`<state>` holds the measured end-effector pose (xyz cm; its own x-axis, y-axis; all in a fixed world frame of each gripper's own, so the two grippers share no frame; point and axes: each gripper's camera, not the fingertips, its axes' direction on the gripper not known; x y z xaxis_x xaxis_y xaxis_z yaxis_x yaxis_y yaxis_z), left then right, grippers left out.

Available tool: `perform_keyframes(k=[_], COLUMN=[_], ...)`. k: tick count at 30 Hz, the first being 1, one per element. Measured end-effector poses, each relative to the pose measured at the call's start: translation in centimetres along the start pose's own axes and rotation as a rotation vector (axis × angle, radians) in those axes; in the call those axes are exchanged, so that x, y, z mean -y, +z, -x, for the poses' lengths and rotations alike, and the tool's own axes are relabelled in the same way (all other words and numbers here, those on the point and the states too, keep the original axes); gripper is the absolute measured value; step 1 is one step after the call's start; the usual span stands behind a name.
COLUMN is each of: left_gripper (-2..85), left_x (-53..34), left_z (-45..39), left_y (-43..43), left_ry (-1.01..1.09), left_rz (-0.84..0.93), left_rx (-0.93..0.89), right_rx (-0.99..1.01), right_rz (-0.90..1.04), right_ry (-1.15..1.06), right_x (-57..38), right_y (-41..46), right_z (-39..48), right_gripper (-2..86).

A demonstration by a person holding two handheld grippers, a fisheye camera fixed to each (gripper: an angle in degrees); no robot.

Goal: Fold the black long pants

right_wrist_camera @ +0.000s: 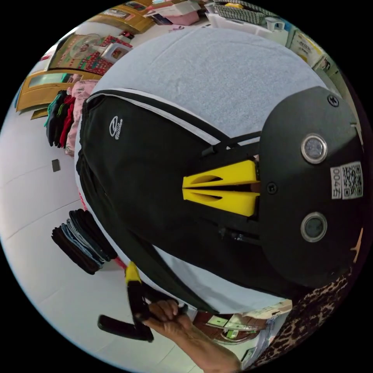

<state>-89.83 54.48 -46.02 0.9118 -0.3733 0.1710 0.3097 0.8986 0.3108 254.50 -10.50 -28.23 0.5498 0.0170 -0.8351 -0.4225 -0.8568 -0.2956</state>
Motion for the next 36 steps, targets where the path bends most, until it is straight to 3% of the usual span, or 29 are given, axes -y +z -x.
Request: perform_keyframes(k=[6, 13, 17, 23, 25, 29, 32, 36], left_gripper=[6.5, 11.6, 12.5, 12.9, 12.9, 12.6, 12.1, 11.4], left_x=[13.9, 26.8, 31.4, 35.3, 35.2, 35.1, 33.4, 24.5], left_z=[-4.3, -8.5, -9.9, -10.0, -10.2, -10.2, -7.9, -0.8], left_y=[7.4, 16.6, 20.3, 28.4, 28.9, 26.1, 18.2, 6.5], left_ry=[0.218, 0.36, 0.409, 0.429, 0.41, 0.424, 0.354, 0.21], left_rz=[0.002, -0.001, 0.027, 0.257, 0.202, 0.183, 0.033, -0.094], left_rx=[0.02, 0.093, 0.143, 0.246, 0.318, 0.318, 0.172, 0.036], right_rx=[0.164, -0.162, -0.109, -0.138, -0.186, -0.197, -0.191, -0.253], right_rz=[0.004, -0.003, -0.001, 0.0, 0.0, 0.0, 0.001, 0.001], right_ry=[0.066, -0.066, -0.043, -0.057, -0.077, -0.084, -0.081, -0.115], right_x=[0.7, 1.4, 2.0, 2.6, 2.9, 3.3, 3.7, 4.2], right_y=[-0.4, -0.5, -0.6, -0.4, -0.2, 0.0, 0.1, 0.6], right_z=[-2.0, 3.5, 3.1, 4.3, 5.3, 5.9, 6.2, 7.8], right_gripper=[-0.8, -0.8, -0.9, -0.9, -0.8, -0.7, -0.6, -0.5])
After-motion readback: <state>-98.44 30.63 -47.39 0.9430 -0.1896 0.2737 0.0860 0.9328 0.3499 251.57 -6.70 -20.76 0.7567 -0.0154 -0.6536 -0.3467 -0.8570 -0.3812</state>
